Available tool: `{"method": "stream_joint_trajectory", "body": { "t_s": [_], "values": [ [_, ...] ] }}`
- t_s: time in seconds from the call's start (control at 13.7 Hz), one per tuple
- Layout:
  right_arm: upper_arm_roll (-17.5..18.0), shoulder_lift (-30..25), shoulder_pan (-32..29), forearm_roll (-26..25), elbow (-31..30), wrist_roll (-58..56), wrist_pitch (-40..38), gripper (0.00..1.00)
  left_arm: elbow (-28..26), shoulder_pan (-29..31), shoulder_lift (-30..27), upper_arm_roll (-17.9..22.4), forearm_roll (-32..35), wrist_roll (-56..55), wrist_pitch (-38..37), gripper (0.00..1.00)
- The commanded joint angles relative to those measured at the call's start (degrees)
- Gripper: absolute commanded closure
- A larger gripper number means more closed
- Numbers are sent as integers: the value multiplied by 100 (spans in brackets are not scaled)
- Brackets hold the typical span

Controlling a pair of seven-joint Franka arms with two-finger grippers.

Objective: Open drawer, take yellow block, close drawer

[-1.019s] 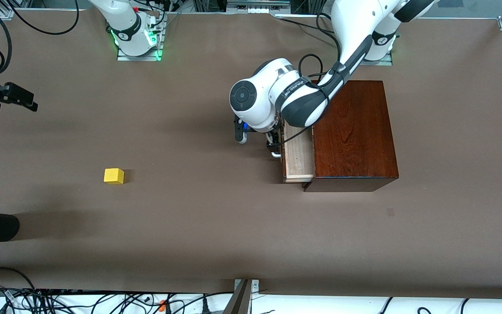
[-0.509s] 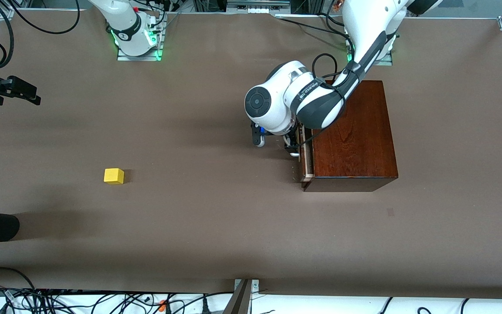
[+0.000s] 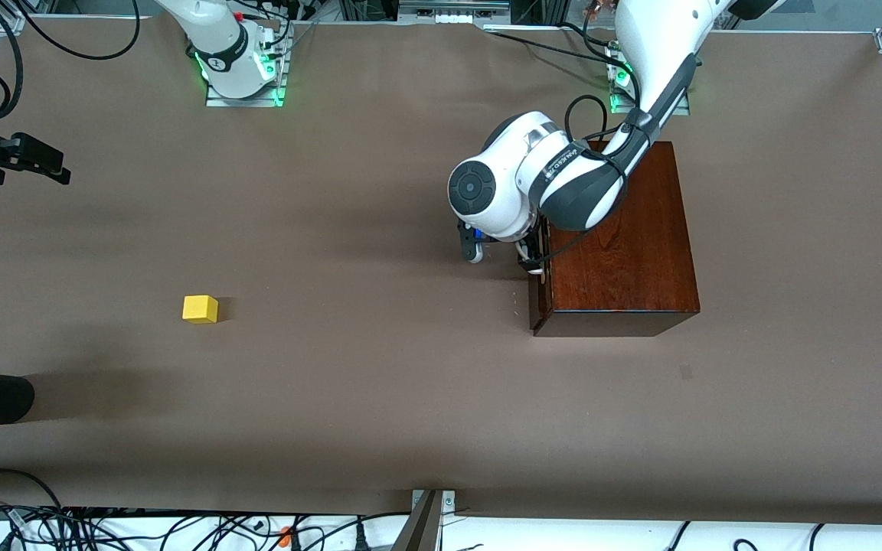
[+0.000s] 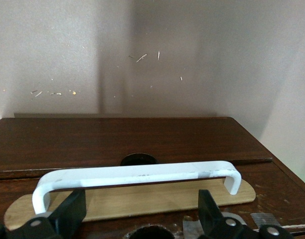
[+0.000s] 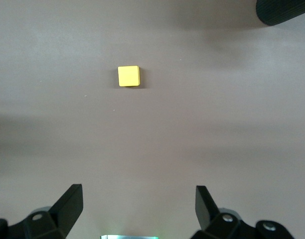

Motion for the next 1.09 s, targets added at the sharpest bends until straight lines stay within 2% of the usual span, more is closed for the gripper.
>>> {"method": "stream_joint_trajectory", "body": {
  "t_s": [0.0,0.15,0.29,0.44,0.58,0.8,1.02],
  "values": [
    [64,-17,-97,33,89,60,-112,0,-219,48,-240,37,180,-19,19,0],
    [55,-26,-97,33,81,60,-112,0,-35,-197,-223,37,92,-552,185,0],
    [64,-17,-97,33,81,60,-104,0,237,-374,-231,28,-48,-1745,195,0],
    [72,-17,-97,33,81,51,-112,0,632,-305,-275,28,-539,-2801,151,0],
    [72,-8,-97,33,72,-1,-121,0,836,-243,-590,63,-813,-3340,73,0],
    [90,0,-97,33,63,-11,-130,0,1081,213,-1100,72,-901,-3841,-445,0],
    [90,9,-88,42,72,-11,-104,0,1363,994,-1312,37,-1129,-3957,-893,0]
  ]
}}
